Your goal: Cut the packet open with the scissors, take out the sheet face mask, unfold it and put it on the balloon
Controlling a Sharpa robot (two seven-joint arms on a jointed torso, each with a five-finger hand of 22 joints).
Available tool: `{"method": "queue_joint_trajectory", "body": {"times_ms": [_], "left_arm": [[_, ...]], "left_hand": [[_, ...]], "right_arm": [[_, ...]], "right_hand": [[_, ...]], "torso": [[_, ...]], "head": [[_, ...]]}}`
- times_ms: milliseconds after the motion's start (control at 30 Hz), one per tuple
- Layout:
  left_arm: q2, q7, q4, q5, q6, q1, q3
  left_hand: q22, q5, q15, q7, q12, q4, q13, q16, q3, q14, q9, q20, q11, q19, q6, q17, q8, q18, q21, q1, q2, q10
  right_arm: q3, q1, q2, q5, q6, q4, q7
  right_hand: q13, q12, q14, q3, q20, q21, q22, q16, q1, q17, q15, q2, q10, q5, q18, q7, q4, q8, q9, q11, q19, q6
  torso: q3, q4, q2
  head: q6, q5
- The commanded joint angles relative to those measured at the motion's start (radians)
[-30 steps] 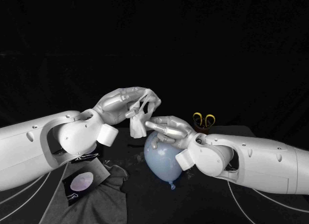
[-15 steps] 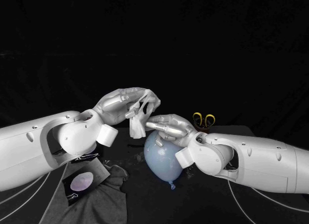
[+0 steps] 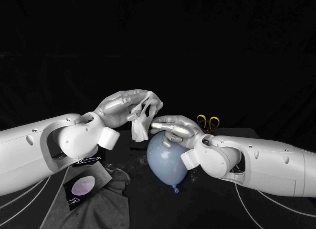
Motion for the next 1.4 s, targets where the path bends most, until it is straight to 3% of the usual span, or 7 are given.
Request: {"method": "queue_joint_trajectory", "body": {"times_ms": [33,67,133,300,867,1133,1400], "left_arm": [[0.002,0.011,0.002,-0.001,0.016,0.0,0.001],[0.002,0.011,0.003,-0.001,0.017,0.0,0.001],[0.002,0.011,0.004,-0.001,0.017,0.0,0.001],[0.001,0.011,0.005,-0.001,0.017,0.0,0.001],[0.005,0.012,0.002,-0.001,0.016,0.0,0.001],[0.008,0.011,0.002,-0.001,0.016,0.0,0.001],[0.007,0.001,-0.001,-0.001,0.018,0.0,0.001]], "left_hand": [[0.001,0.006,0.0,0.019,-0.002,-0.002,-0.001,0.003,-0.004,0.009,0.212,0.0,-0.001,0.0,-0.001,0.0,0.007,0.012,0.003,-0.002,-0.003,-0.006],[0.001,0.006,0.0,0.019,-0.002,-0.002,-0.001,0.003,-0.004,0.009,0.212,0.0,-0.001,0.0,-0.001,0.0,0.007,0.012,0.003,-0.002,-0.003,-0.006],[0.001,0.006,0.0,0.019,-0.002,-0.002,-0.001,0.003,-0.004,0.009,0.212,0.0,-0.001,0.0,-0.001,0.0,0.007,0.012,0.003,-0.002,-0.003,-0.006],[0.003,0.006,0.0,0.019,-0.002,-0.001,-0.001,0.004,-0.005,0.01,0.212,0.0,-0.001,0.0,0.0,0.0,0.007,0.012,0.006,-0.002,-0.003,-0.005],[0.003,0.006,-0.001,0.019,-0.002,-0.001,-0.001,0.004,-0.005,0.011,0.212,0.0,-0.001,-0.001,0.0,-0.001,0.007,0.013,0.006,-0.002,-0.003,-0.005],[0.003,0.006,-0.001,0.019,-0.002,-0.001,-0.001,0.004,-0.005,0.011,0.212,0.0,-0.001,-0.001,0.0,-0.001,0.007,0.013,0.006,-0.002,-0.003,-0.005],[0.006,0.006,-0.001,0.018,-0.002,0.0,-0.001,0.005,-0.006,0.012,0.211,0.0,-0.002,0.0,0.001,-0.002,0.007,0.012,0.009,-0.002,-0.003,-0.004]], "right_arm": [[0.001,0.001,0.001,-0.007,0.045,-0.009,-0.007],[0.001,0.001,0.002,-0.012,0.066,-0.013,-0.014],[0.001,0.001,0.003,-0.021,0.101,-0.019,-0.025],[0.001,0.001,0.007,-0.028,0.17,-0.029,-0.044],[0.001,0.0,0.029,-0.011,0.28,-0.063,-0.076],[0.003,0.0,0.05,-0.006,0.228,-0.076,-0.045],[0.005,0.0,0.057,-0.002,0.193,-0.079,-0.023]], "right_hand": [[-0.036,-0.073,0.033,-0.006,0.015,-0.016,-0.013,0.001,-0.068,0.001,0.032,-0.02,-0.089,-0.003,-0.009,0.036,0.012,-0.071,-0.014,0.018,-0.012,-0.077],[-0.054,-0.103,0.033,-0.037,0.024,-0.033,-0.029,0.003,-0.108,0.004,0.045,-0.068,-0.135,0.004,-0.008,0.057,0.017,-0.105,-0.03,0.041,-0.021,-0.115],[-0.089,-0.156,0.03,-0.073,0.047,-0.072,-0.066,0.003,-0.139,-0.001,0.071,-0.11,-0.226,0.003,-0.004,0.075,0.013,-0.164,-0.057,0.066,-0.042,-0.181],[-0.13,-0.17,0.023,-0.125,0.076,-0.12,-0.113,0.004,-0.154,-0.01,0.086,-0.128,-0.318,0.002,0.014,0.09,-0.002,-0.221,-0.079,0.083,-0.064,-0.252],[-0.158,-0.158,0.019,-0.173,0.085,-0.136,-0.136,0.006,-0.151,-0.014,0.085,-0.102,-0.345,0.002,0.023,0.086,-0.021,-0.239,-0.083,0.081,-0.066,-0.259],[-0.178,-0.113,0.023,-0.224,0.039,-0.122,-0.136,0.006,-0.123,-0.013,0.033,-0.041,-0.256,0.002,0.02,0.032,-0.082,-0.212,-0.075,0.037,-0.042,-0.162],[-0.192,-0.091,0.027,-0.248,0.038,-0.107,-0.127,0.007,-0.113,-0.01,0.039,0.015,-0.162,0.003,0.013,0.014,-0.126,-0.201,-0.083,0.028,-0.026,-0.079]], "torso": [[0.0001,0.0008,0.0],[0.0003,0.0011,0.0],[0.0005,0.0008,0.001],[0.0005,0.001,0.001],[0.0003,0.0009,0.001],[0.0002,0.0007,0.001],[-0.0003,0.001,0.0]], "head": [[0.003,-0.001],[0.003,-0.001],[0.002,0.0],[0.002,0.0],[-0.001,-0.004],[-0.002,0.007],[-0.004,0.011]]}}
